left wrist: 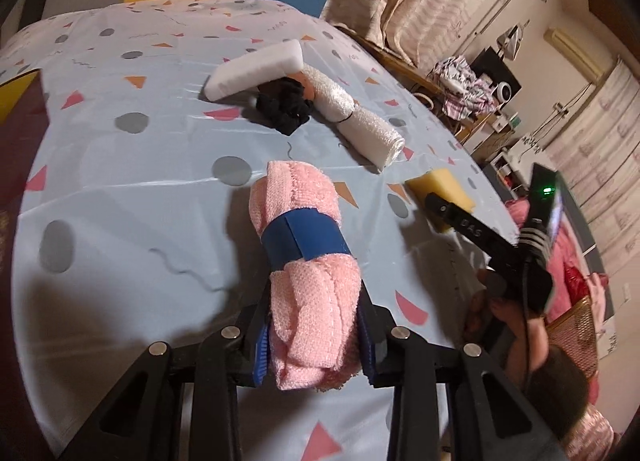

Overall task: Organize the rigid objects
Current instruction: 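Carry the pink towel roll into the gold tray with the left gripper and release it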

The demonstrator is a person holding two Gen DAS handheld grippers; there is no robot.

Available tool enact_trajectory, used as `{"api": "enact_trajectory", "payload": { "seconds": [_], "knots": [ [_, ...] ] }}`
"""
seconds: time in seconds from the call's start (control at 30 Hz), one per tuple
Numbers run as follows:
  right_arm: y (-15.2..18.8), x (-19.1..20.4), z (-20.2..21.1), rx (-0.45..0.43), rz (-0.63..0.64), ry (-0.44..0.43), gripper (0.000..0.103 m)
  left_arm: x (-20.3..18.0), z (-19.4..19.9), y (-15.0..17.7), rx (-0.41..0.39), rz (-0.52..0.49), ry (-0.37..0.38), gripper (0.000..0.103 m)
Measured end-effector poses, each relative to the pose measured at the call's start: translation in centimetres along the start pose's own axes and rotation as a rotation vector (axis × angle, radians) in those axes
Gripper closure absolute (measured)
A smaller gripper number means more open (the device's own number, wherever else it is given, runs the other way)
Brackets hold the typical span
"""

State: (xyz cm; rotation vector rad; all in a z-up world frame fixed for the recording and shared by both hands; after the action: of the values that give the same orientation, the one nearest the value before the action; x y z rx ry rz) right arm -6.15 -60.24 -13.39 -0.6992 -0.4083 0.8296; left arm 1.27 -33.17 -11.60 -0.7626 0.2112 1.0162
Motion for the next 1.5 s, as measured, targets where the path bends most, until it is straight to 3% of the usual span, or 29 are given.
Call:
{"api": "enact_trajectory", "payload": {
  "seconds": [0.27,0.47,0.87,1.27,1.33,1.47,1.5],
  "knots": [
    [0.0,0.1,0.0,0.006,0.013,0.019,0.043,1.2,4.6,0.0,-0.058,0.019,0.055,0.069],
    [0.0,0.3,0.1,0.009,0.020,0.030,0.043,3.3,8.7,-0.1,-0.139,0.033,0.040,0.069],
    [0.0,0.7,0.0,0.022,0.047,0.065,0.043,12.7,15.9,-1.9,-0.263,0.152,-0.092,0.069],
    [0.0,1.1,-0.1,0.038,0.087,0.115,0.043,23.2,17.6,-6.0,-0.239,0.298,-0.233,0.067],
    [0.0,1.2,-0.1,0.039,0.091,0.120,0.043,24.9,17.3,-6.3,-0.218,0.335,-0.289,0.058],
    [0.0,1.3,-0.2,0.041,0.096,0.126,0.043,25.8,18.1,-5.9,-0.241,0.347,-0.418,0.019],
    [0.0,1.3,-0.2,0.041,0.096,0.127,0.043,25.5,18.4,-5.6,-0.256,0.335,-0.433,0.018]
  ]
}}
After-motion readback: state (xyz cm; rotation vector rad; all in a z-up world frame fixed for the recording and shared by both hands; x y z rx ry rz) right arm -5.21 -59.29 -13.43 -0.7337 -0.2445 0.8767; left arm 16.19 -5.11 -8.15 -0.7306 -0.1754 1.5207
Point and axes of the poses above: each gripper's, at about its wrist camera, not at the fingertips, and z roughly against the way its jaws point, x to its left, y to its underside, the point moved 3 cm from there along -z, roughly the way its jaws point, and after that the axes turned 6 degrees about z, right-handed, at the moved point
